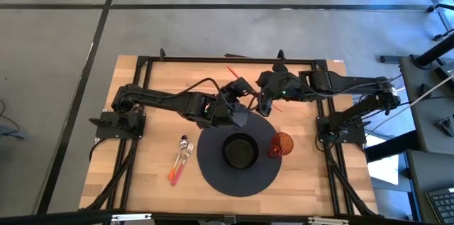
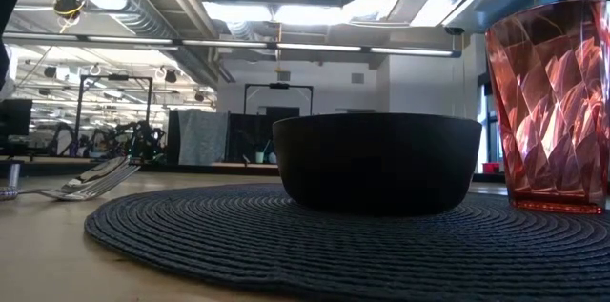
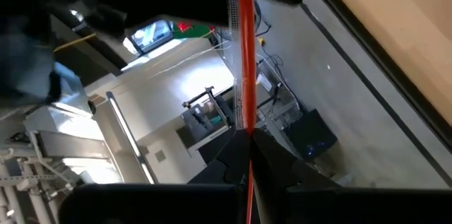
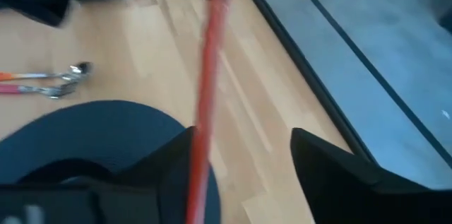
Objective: Pick & Place Utensil
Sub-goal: Put the red straw into the orange cup on the mat
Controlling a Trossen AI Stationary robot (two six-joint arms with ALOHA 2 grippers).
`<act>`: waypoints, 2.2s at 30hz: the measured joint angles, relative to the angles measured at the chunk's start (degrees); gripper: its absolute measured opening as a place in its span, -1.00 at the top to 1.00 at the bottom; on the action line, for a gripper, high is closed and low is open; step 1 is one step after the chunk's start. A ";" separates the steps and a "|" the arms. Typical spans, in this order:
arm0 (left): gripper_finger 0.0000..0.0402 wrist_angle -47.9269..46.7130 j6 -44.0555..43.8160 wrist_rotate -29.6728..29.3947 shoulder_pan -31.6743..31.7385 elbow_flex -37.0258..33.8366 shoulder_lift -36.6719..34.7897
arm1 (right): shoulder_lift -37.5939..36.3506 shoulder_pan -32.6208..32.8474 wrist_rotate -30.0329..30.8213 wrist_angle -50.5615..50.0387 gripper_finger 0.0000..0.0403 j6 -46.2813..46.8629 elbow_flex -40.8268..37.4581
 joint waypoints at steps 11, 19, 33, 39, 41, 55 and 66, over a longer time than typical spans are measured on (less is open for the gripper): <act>0.99 0.00 0.16 0.62 -0.02 0.02 0.00 | 0.09 0.00 -4.41 1.76 0.82 -4.92 0.00; 0.98 0.09 -1.42 0.25 -0.16 0.00 0.02 | 0.08 0.00 -5.69 1.81 0.98 -7.19 0.00; 0.82 -1.27 -7.88 -5.47 -5.84 0.03 -6.37 | -2.25 0.14 -2.64 -0.19 0.99 -6.08 -0.56; 0.83 -9.72 -32.56 -0.86 -9.08 0.04 -14.71 | -4.64 2.77 0.51 2.04 1.00 -7.91 -0.57; 0.87 -14.77 -42.32 10.26 -9.24 0.04 -18.17 | -5.28 4.13 1.21 3.94 1.00 -9.30 -0.57; 0.99 -2.43 -64.30 47.29 -8.61 -19.88 -40.41 | -13.10 11.47 -1.62 29.73 1.00 -20.75 -15.44; 0.99 50.06 -65.64 47.86 -8.61 -74.35 -65.57 | -28.09 12.51 -14.75 57.39 1.00 -21.37 -42.53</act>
